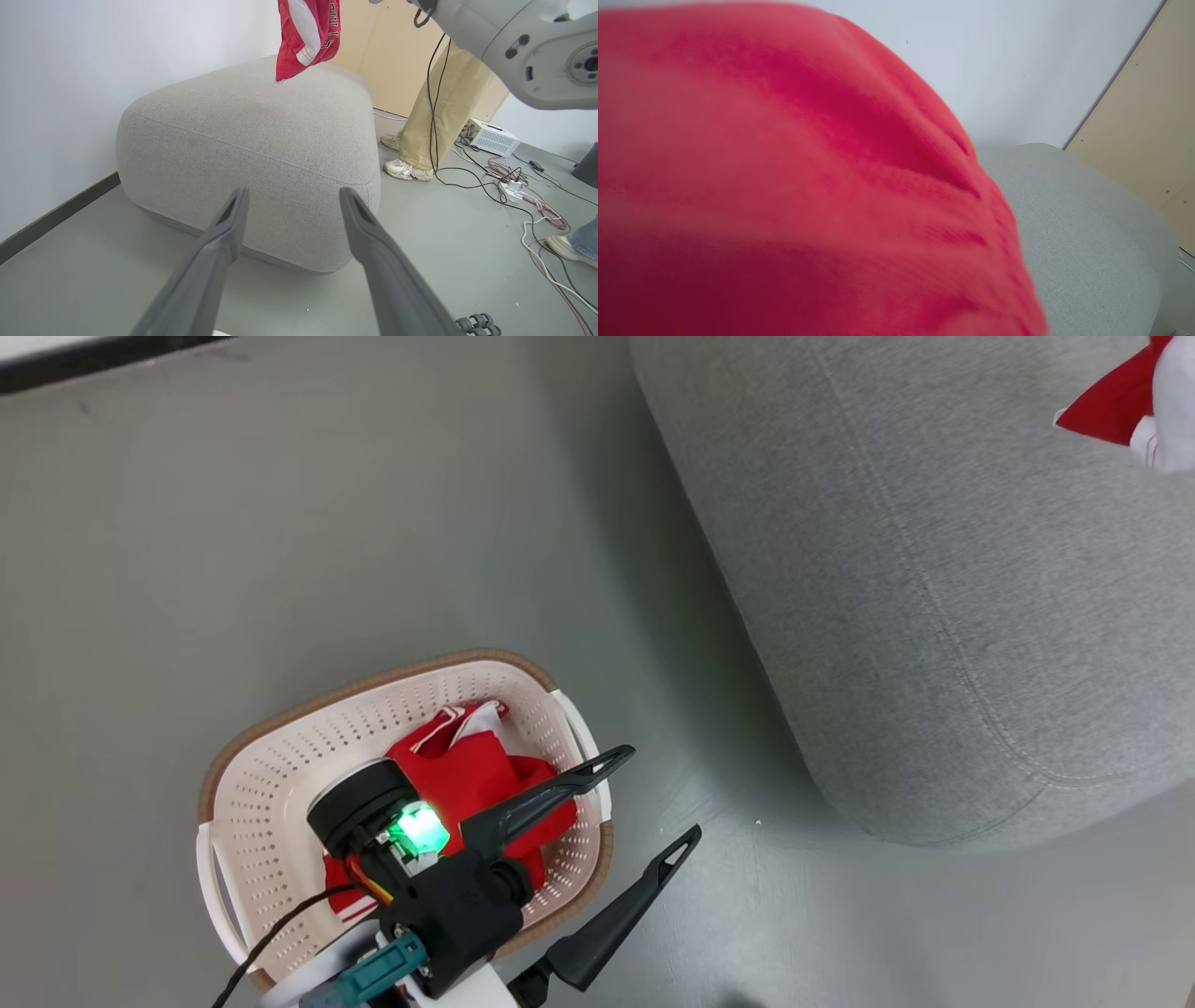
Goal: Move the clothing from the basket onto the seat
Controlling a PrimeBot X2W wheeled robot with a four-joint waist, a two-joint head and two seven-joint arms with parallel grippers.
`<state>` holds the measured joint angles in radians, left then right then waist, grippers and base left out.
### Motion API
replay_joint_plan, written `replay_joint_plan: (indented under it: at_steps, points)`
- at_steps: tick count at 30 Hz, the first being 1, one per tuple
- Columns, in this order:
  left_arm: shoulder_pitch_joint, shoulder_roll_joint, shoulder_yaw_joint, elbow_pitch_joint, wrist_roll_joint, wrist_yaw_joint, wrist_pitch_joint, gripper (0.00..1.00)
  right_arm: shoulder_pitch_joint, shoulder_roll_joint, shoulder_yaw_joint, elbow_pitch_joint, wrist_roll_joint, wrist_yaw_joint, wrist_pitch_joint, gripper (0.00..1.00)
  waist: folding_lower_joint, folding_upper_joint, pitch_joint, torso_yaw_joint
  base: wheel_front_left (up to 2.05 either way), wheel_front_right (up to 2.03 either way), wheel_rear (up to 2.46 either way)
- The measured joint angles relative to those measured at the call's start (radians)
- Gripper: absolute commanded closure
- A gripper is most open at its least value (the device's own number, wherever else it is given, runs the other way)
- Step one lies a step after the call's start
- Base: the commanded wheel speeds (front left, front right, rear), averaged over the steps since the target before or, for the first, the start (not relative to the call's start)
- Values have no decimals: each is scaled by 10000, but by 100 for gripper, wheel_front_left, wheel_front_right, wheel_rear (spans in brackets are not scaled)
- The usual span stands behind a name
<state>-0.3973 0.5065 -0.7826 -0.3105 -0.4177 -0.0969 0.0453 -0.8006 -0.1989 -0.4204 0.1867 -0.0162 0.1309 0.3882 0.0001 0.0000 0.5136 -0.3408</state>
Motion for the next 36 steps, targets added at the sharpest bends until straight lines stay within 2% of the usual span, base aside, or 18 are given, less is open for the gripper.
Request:
replay_joint_plan:
  at_steps: [13, 36]
  points:
    - [-291, 142, -10, -249, 182, -13, 123, 0, -783, -148, -360, 777, -320, 0, -6, 100, -1, 0, 670, 360, 0, 0, 0]
    - [-593, 389, 48, -472, 201, -59, 428, 0, -1327, -134, -1751, 2048, -1235, 0, -23, 100, 0, 0, 1759, 828, 0, 0, 0]
